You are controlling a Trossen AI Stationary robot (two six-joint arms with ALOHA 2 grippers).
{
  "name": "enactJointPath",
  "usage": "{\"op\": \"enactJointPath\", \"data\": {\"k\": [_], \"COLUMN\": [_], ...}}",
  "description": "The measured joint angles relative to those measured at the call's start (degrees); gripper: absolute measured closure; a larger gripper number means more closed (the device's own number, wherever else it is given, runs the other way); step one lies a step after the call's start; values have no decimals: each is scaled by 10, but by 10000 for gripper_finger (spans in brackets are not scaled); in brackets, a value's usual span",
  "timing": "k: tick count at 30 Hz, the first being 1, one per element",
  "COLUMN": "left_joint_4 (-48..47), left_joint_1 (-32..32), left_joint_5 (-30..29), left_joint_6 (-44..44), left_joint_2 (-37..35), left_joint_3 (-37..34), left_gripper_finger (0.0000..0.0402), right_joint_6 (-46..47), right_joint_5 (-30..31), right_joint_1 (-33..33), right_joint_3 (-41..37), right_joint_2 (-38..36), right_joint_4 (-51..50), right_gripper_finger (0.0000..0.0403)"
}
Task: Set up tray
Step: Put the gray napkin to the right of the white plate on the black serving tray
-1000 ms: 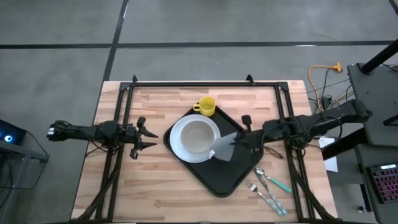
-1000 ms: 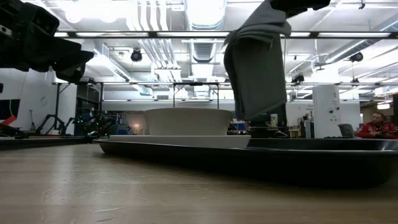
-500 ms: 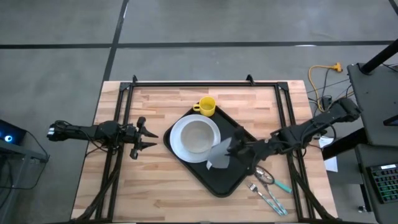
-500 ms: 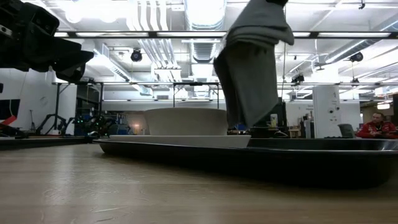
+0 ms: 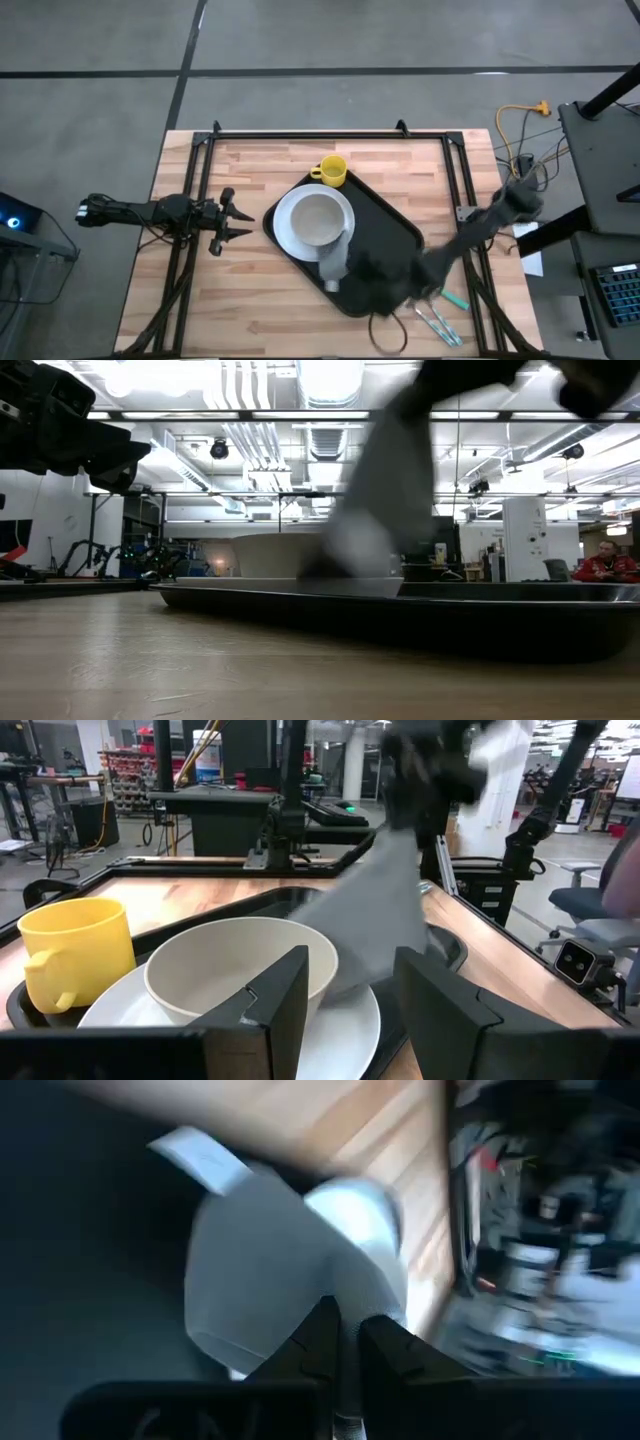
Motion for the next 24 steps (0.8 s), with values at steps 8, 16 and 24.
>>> {"op": "enactJointPath", "data": {"k": [8,16,24], "left_joint_4": [0,0,0], "left_joint_1": [0,0,0], "left_joint_5": [0,0,0], "left_joint_6": [0,0,0], "left_joint_2": [0,0,7], "left_joint_3": [0,0,0], "left_gripper_finger": [266,266,266], "right_joint_6": [205,437,556], "right_joint_5": [291,285,251], "right_joint_1": [72,91,95], "right_joint_3": [126,154,161], "right_joint_2": [160,152,32], "right_joint_4": [-439,-551,-525], "right_gripper_finger": [392,392,391]}}
